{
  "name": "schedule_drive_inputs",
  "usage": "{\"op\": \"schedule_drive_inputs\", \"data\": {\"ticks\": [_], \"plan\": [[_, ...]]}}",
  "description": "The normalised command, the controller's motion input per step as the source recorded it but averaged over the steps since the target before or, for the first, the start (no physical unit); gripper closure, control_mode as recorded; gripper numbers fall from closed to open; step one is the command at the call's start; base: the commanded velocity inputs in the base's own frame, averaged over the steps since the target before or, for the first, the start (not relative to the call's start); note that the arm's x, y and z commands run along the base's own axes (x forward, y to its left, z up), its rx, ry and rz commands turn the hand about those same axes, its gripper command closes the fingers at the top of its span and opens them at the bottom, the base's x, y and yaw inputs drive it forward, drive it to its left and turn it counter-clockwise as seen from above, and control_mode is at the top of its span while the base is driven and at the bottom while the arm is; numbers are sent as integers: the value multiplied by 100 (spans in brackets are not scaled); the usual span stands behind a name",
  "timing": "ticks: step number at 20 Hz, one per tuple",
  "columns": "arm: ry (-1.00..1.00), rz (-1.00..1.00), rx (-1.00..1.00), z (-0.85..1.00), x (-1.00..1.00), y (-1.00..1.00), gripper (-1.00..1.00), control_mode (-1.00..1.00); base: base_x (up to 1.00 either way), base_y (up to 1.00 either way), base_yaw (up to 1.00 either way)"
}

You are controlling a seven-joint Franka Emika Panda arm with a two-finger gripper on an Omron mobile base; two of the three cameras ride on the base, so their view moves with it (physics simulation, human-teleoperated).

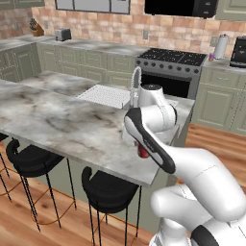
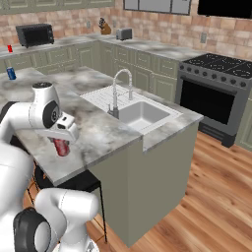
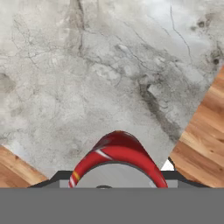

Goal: Four empty soda cans are scattered around the kitchen. Gather all the cans and cluster them next to the stove for recycling.

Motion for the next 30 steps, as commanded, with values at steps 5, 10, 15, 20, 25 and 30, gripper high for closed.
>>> {"op": "schedule_drive_inputs", "data": {"ticks": [5,10,15,20,25,30], "plan": [[-10,0,5,48,-22,-39,100,-100,0,0,0],[-2,-1,4,35,-8,-43,100,-100,0,0,0],[0,-1,2,0,-3,-35,100,-100,0,0,0],[0,0,0,0,0,0,100,100,-5,-60,-1],[0,0,0,0,0,0,100,100,-2,-76,-1],[0,0,0,0,0,0,100,100,25,-52,-10]]}}
